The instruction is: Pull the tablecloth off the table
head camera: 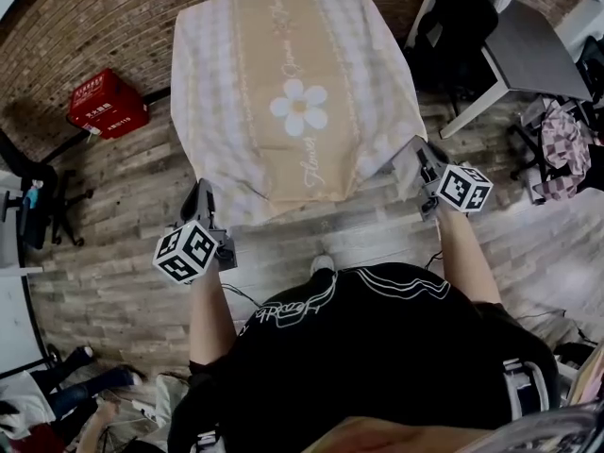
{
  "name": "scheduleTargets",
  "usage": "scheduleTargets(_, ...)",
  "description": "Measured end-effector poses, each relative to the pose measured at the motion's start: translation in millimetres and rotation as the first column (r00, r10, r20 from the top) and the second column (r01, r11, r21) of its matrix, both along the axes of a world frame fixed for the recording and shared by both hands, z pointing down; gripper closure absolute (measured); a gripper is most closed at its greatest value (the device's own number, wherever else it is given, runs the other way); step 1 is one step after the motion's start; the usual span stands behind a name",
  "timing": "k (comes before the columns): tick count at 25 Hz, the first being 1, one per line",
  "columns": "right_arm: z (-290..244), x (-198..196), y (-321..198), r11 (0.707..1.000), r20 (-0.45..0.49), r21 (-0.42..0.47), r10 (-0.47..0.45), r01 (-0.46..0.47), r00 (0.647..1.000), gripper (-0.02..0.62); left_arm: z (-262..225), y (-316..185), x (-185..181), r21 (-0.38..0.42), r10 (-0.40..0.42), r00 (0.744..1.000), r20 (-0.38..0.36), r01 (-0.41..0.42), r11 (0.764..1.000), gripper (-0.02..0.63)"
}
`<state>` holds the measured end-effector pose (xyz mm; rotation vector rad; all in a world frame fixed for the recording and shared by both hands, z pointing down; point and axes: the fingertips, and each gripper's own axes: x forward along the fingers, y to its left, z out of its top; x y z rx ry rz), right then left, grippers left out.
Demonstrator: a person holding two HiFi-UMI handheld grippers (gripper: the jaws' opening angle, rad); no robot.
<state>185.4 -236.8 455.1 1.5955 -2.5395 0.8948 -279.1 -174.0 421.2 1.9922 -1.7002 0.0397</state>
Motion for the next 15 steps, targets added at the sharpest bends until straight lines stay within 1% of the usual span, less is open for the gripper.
scheduleTargets(5, -0.5, 19.0, 22.0, 1.0, 0.006, 0.022, -0.011, 0.011, 1.0, 0.598, -8.3, 30.1, 25.8, 0.013, -0.007, 1.0, 0.007, 0.006, 1.0, 0.6)
scheduleTargets(15, -13.3, 37.8, 53.7, 0.997, 0.031, 0.06, -0.049, 0.047, 0.998, 0.598, -17.5, 66.7, 51.9, 0.019, -0.033, 0.999, 0.027, 0.032, 0.999, 0.6)
